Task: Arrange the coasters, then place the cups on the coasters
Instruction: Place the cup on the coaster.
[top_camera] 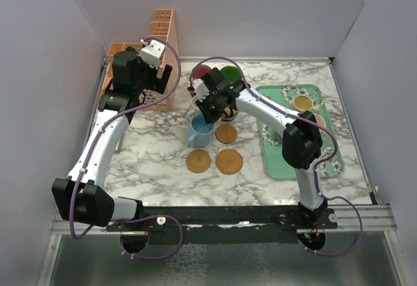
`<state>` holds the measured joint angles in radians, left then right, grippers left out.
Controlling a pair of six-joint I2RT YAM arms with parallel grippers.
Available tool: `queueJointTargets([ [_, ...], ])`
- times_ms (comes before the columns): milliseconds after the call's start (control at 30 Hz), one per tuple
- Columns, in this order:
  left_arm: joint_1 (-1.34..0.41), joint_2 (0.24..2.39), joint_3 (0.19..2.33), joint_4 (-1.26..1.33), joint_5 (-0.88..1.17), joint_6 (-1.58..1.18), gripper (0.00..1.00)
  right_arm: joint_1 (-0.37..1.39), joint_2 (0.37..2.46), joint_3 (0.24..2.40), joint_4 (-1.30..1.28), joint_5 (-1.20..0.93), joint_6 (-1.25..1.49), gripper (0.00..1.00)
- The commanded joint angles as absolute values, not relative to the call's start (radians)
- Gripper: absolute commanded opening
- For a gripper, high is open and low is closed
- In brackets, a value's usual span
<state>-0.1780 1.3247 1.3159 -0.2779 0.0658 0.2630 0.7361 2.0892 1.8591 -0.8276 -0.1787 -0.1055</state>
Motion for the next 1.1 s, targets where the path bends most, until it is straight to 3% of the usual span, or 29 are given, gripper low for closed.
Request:
queueJointTargets([
  [0,-0.174,1.289,1.341,-0.292,0.047,0.273,0.99,0.745,2.108,1.893,-0.752,-0.189,-0.068,0.01],
  [333,-0.173,1.278,1.338,-0.295,0.069,0.272,0.99,0.747,2.201,2.000,-0.817,-0.139,-0.038,0.01],
  [1067,-0.173,1.273,1.319,-0.292,0.090,0.270,0.99,0.753,2.183,2.015,-0.817,-0.075,-0.034,0.01],
])
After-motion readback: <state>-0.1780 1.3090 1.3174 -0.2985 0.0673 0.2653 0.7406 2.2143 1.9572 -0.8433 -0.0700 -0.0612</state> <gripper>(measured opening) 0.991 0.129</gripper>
